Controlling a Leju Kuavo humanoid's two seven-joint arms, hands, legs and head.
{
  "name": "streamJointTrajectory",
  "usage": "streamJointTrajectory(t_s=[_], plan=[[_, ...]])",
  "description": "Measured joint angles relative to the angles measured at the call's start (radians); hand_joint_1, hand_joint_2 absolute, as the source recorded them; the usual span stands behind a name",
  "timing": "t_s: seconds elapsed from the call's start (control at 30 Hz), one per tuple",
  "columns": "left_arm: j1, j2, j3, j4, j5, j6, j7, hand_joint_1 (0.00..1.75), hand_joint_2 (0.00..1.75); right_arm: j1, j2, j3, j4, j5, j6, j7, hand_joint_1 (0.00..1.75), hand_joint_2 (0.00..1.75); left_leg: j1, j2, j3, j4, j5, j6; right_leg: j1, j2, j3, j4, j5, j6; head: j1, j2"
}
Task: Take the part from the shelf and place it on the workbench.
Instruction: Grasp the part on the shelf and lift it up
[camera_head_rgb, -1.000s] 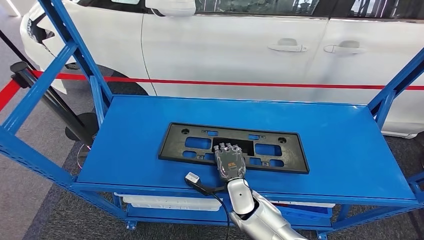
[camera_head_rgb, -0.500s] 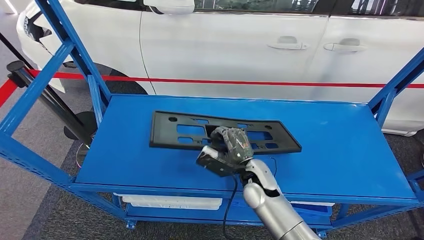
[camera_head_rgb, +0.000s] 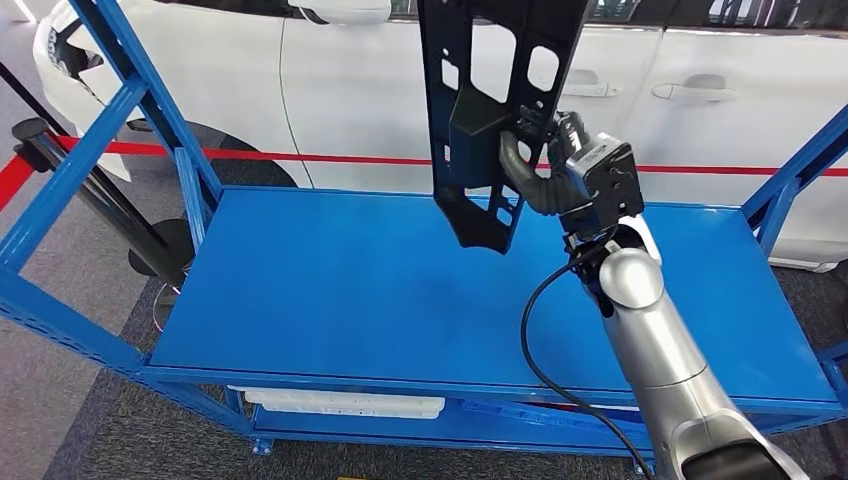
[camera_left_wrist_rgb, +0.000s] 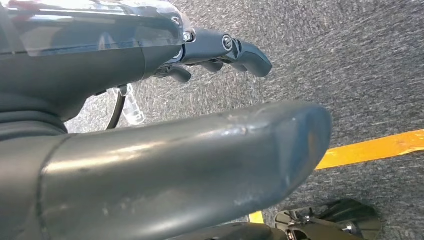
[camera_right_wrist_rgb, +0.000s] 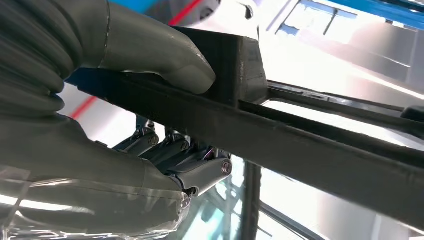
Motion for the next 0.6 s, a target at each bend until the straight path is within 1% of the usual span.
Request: streamJointTrajectory(t_s=[0.1,0.17,0.3,0.37,0.43,0.6], plan=[[0.000,0.000,0.002,0.000,0.004,0.002,-0.015,0.00,0.00,-0.008,-0.018,0.000,-0.013,-0.006,-0.007,-0.002,1.75,1.75,0.000,0.000,-0.001,0.000,0.000,0.000,0.000,0.000,-0.001,0.000,0.000,0.000,0.000,0.000],[-0.002,0.001,0.010,0.000,0.028,-0.008,-0.057,0.00,0.00,-0.008,-0.030,0.000,-0.022,-0.020,-0.012,-0.006,1.75,1.75,0.000,0.000,-0.002,0.000,0.000,0.000,0.000,0.000,-0.002,0.000,0.000,0.000,0.000,0.000],[-0.007,0.001,0.046,0.000,0.102,-0.068,-0.170,0.00,1.75,-0.007,-0.061,-0.004,-0.053,-0.058,-0.018,-0.010,1.75,1.75,0.000,0.000,-0.003,0.000,0.000,0.000,0.000,0.000,-0.003,0.000,0.000,0.000,0.000,0.000],[-0.012,0.000,0.070,0.000,0.139,-0.105,-0.227,0.00,1.75,-0.007,-0.084,-0.014,-0.077,-0.085,-0.019,-0.005,1.75,1.75,0.000,-0.001,-0.003,0.000,0.000,0.000,0.000,-0.001,-0.003,0.000,0.000,0.000,0.000,0.000],[-0.018,-0.001,0.091,0.000,0.161,-0.129,-0.264,0.00,1.75,-0.007,-0.107,-0.028,-0.102,-0.112,-0.016,0.003,1.75,1.75,0.000,-0.001,-0.003,0.000,0.000,0.000,0.000,-0.001,-0.003,0.000,0.000,0.000,0.000,0.000],[-0.029,-0.006,0.131,0.000,0.197,-0.180,-0.307,0.00,1.75,0.010,-0.152,-0.054,-0.143,-0.131,-0.004,0.003,1.75,1.75,0.000,0.000,-0.003,0.000,0.000,0.000,0.000,0.000,-0.003,0.000,0.000,0.000,0.000,0.000]])
